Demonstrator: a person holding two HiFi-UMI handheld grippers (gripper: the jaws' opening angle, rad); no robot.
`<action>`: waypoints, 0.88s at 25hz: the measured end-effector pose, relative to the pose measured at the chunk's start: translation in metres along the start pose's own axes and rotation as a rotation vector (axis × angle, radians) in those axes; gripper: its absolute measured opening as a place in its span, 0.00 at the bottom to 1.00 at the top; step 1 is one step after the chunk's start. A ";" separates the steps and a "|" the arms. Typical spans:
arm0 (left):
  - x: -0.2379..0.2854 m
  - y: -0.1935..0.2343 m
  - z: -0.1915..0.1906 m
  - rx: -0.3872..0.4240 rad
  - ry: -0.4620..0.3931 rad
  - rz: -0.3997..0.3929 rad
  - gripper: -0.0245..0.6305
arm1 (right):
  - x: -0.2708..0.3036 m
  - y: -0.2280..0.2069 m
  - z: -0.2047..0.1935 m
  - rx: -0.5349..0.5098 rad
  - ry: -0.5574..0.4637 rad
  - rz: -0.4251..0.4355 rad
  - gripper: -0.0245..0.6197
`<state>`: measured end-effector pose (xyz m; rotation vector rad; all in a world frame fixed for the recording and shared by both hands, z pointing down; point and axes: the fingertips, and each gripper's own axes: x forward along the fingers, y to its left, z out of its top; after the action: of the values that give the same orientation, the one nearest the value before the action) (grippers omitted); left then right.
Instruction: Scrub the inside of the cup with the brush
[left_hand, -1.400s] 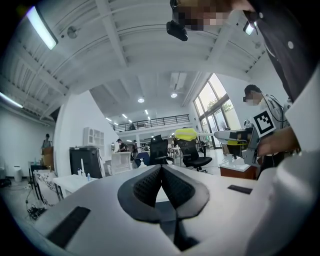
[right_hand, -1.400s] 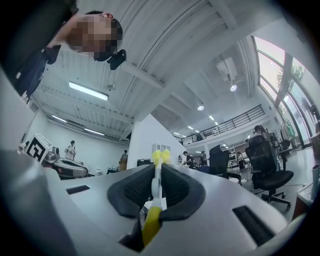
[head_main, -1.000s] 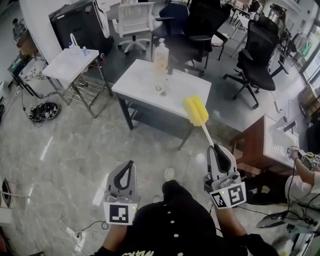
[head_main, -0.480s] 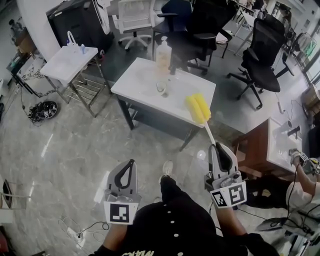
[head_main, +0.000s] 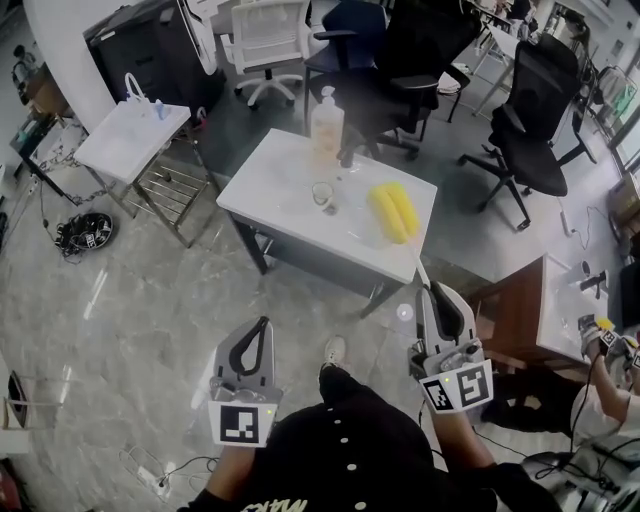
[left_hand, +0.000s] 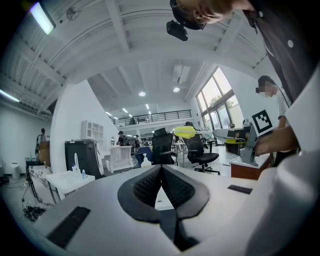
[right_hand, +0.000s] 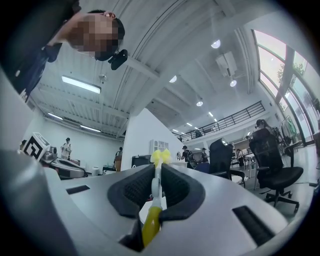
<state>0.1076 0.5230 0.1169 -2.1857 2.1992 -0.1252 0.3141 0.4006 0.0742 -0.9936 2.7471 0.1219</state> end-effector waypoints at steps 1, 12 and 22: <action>0.009 0.003 0.002 -0.002 0.001 -0.001 0.08 | 0.008 -0.003 -0.001 -0.002 0.002 0.003 0.12; 0.099 0.031 0.010 -0.006 0.004 0.008 0.08 | 0.084 -0.053 -0.015 0.000 0.023 0.019 0.12; 0.171 0.047 0.010 -0.011 0.006 0.029 0.08 | 0.144 -0.099 -0.031 0.014 0.018 0.040 0.12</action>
<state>0.0601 0.3515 0.1079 -2.1603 2.2396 -0.1183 0.2643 0.2305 0.0710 -0.9412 2.7813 0.1006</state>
